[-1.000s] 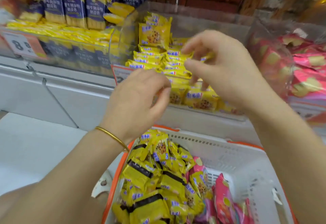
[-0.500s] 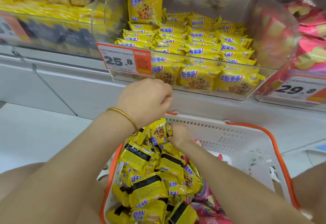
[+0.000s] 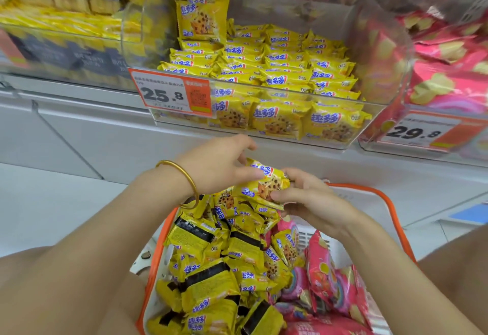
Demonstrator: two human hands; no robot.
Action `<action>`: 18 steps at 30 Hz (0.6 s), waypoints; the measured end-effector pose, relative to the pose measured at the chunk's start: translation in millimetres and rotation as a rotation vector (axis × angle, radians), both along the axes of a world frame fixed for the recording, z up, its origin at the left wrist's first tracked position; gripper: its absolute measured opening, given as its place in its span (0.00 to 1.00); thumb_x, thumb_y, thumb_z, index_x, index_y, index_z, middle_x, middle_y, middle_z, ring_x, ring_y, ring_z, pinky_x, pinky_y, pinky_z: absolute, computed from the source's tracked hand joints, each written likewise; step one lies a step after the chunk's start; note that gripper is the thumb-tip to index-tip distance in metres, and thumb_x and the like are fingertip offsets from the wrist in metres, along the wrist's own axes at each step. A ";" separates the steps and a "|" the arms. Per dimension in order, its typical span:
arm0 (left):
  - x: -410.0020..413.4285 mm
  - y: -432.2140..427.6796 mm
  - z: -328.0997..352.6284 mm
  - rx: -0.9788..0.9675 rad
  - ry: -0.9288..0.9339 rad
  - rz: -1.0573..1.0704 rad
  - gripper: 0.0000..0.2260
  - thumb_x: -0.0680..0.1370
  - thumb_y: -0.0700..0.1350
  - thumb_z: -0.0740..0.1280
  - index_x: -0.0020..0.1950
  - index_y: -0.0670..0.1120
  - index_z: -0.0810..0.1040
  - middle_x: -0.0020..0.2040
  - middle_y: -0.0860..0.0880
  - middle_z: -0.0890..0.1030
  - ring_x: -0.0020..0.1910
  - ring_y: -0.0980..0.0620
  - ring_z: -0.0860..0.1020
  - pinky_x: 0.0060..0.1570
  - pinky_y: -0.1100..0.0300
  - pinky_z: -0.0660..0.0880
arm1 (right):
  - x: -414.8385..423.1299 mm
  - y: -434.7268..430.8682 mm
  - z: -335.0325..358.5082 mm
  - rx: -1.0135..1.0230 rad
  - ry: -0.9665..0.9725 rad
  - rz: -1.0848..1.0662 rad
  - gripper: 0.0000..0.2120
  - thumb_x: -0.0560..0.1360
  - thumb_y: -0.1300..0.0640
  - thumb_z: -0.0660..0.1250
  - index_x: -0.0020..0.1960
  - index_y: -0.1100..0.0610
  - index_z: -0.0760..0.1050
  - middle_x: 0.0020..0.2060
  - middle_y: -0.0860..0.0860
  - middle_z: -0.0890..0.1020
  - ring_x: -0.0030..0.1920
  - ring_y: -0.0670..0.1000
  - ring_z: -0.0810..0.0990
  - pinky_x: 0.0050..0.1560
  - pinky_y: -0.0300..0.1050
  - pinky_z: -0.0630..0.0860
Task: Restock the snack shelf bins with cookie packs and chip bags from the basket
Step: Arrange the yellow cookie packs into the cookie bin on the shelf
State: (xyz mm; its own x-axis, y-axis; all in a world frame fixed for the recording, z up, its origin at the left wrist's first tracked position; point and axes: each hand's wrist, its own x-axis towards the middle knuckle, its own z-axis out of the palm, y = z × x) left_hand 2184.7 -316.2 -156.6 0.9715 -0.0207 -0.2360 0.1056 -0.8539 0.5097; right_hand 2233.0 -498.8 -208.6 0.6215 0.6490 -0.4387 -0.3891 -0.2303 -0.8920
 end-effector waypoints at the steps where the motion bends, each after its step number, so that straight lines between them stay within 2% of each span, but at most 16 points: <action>1: -0.7 -0.9 2.6 -0.046 -0.015 0.010 0.24 0.74 0.54 0.68 0.69 0.50 0.68 0.52 0.50 0.76 0.47 0.54 0.76 0.49 0.62 0.72 | -2.9 1.1 11.9 0.020 -0.013 0.009 0.12 0.72 0.65 0.67 0.54 0.58 0.74 0.40 0.51 0.80 0.34 0.46 0.78 0.34 0.39 0.73; 4: -3.4 4.6 21.2 -0.316 -0.181 0.082 0.20 0.72 0.49 0.71 0.62 0.48 0.74 0.41 0.51 0.75 0.35 0.57 0.74 0.39 0.64 0.72 | -9.7 5.4 55.2 0.007 -0.206 0.041 0.17 0.64 0.54 0.71 0.52 0.57 0.76 0.38 0.51 0.81 0.34 0.46 0.79 0.35 0.40 0.75; 6: -7.1 9.3 37.2 -0.587 -0.326 0.148 0.18 0.69 0.50 0.71 0.57 0.50 0.76 0.38 0.52 0.77 0.35 0.55 0.75 0.36 0.63 0.73 | -9.2 10.0 91.6 -0.010 -0.415 0.057 0.17 0.61 0.52 0.72 0.48 0.57 0.78 0.38 0.52 0.82 0.34 0.47 0.80 0.33 0.39 0.77; 8: -9.1 14.8 47.2 -0.715 -0.565 0.273 0.10 0.73 0.49 0.69 0.53 0.53 0.75 0.38 0.52 0.79 0.37 0.55 0.76 0.37 0.62 0.75 | 1.0 18.6 126.0 -0.021 -0.620 0.025 0.16 0.63 0.53 0.74 0.48 0.59 0.78 0.37 0.52 0.81 0.33 0.45 0.79 0.31 0.37 0.76; 9: -9.0 19.7 49.4 -0.670 -0.706 0.347 0.06 0.76 0.48 0.68 0.52 0.53 0.75 0.40 0.52 0.79 0.40 0.56 0.76 0.40 0.62 0.75 | 9.7 25.9 139.9 -0.037 -0.741 -0.027 0.14 0.65 0.55 0.75 0.48 0.58 0.78 0.36 0.50 0.81 0.32 0.43 0.77 0.31 0.36 0.75; 10: -7.6 26.9 49.8 -0.542 -0.825 0.405 0.04 0.77 0.49 0.64 0.51 0.52 0.75 0.42 0.53 0.79 0.43 0.57 0.77 0.43 0.63 0.74 | 21.3 36.5 150.2 -0.065 -0.866 -0.093 0.14 0.66 0.55 0.76 0.49 0.56 0.77 0.37 0.47 0.80 0.33 0.42 0.77 0.34 0.36 0.75; 11: -5.6 34.7 48.9 -0.357 -0.899 0.431 0.07 0.78 0.50 0.61 0.51 0.50 0.77 0.44 0.53 0.79 0.46 0.57 0.76 0.46 0.63 0.73 | 34.0 50.6 157.3 -0.105 -0.979 -0.151 0.15 0.66 0.55 0.76 0.50 0.55 0.76 0.38 0.45 0.79 0.36 0.41 0.77 0.39 0.36 0.74; 14: 0.2 53.2 42.5 0.201 -0.870 0.359 0.15 0.77 0.53 0.55 0.48 0.48 0.80 0.48 0.51 0.81 0.52 0.49 0.76 0.52 0.53 0.68 | 73.5 105.3 159.8 -0.258 -1.196 -0.185 0.20 0.67 0.53 0.76 0.55 0.54 0.73 0.43 0.44 0.75 0.47 0.46 0.75 0.49 0.43 0.73; 16: 1.9 52.6 41.5 0.369 -0.803 0.330 0.14 0.77 0.53 0.55 0.43 0.50 0.79 0.45 0.55 0.80 0.51 0.49 0.76 0.53 0.55 0.60 | 98.8 143.6 151.6 -0.306 -1.244 -0.153 0.20 0.67 0.55 0.75 0.54 0.55 0.71 0.45 0.46 0.74 0.48 0.48 0.74 0.51 0.46 0.74; 18: 3.2 49.5 40.9 0.384 -0.730 0.296 0.15 0.77 0.55 0.52 0.41 0.52 0.76 0.41 0.57 0.76 0.51 0.52 0.75 0.56 0.55 0.58 | 117.2 175.0 142.4 -0.352 -1.265 -0.130 0.19 0.68 0.55 0.75 0.53 0.53 0.70 0.47 0.49 0.76 0.48 0.50 0.75 0.52 0.47 0.74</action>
